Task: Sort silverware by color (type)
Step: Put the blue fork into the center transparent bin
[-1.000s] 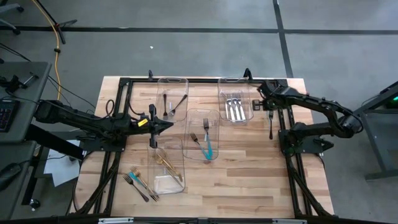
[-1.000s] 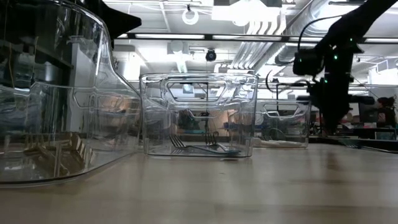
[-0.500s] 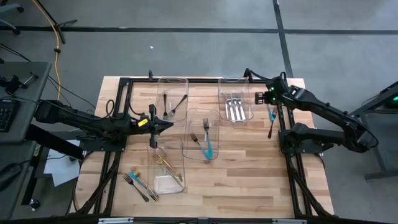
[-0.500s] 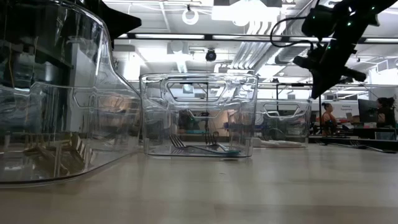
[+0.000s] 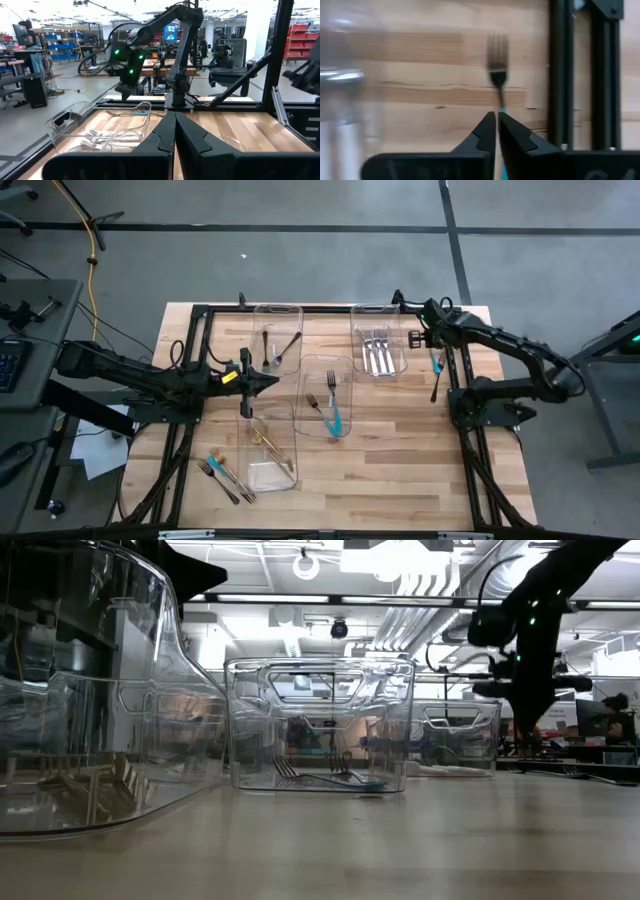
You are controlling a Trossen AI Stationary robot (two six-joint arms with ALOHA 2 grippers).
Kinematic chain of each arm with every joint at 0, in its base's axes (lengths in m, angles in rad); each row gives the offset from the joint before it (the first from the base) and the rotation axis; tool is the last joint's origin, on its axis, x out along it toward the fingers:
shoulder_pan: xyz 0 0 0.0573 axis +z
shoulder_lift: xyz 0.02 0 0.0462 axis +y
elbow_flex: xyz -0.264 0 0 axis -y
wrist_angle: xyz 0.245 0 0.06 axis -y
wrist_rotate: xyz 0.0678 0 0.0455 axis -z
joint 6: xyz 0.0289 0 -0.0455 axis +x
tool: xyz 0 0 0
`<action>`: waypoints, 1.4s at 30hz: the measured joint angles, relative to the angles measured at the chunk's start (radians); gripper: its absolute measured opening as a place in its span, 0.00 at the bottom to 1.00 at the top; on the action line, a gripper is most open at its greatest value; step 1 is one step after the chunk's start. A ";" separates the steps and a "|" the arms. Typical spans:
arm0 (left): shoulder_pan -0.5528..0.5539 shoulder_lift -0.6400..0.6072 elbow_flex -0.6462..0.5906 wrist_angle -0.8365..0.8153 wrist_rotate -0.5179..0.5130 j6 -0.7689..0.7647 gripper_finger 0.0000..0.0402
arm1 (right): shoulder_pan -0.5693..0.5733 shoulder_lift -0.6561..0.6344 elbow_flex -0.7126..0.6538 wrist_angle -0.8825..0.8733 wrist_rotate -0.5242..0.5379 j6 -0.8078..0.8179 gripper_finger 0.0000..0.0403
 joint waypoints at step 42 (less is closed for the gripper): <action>0.000 0.000 0.000 -0.005 0.000 -0.006 0.00 | -0.113 0.396 0.010 0.098 -0.095 0.023 0.10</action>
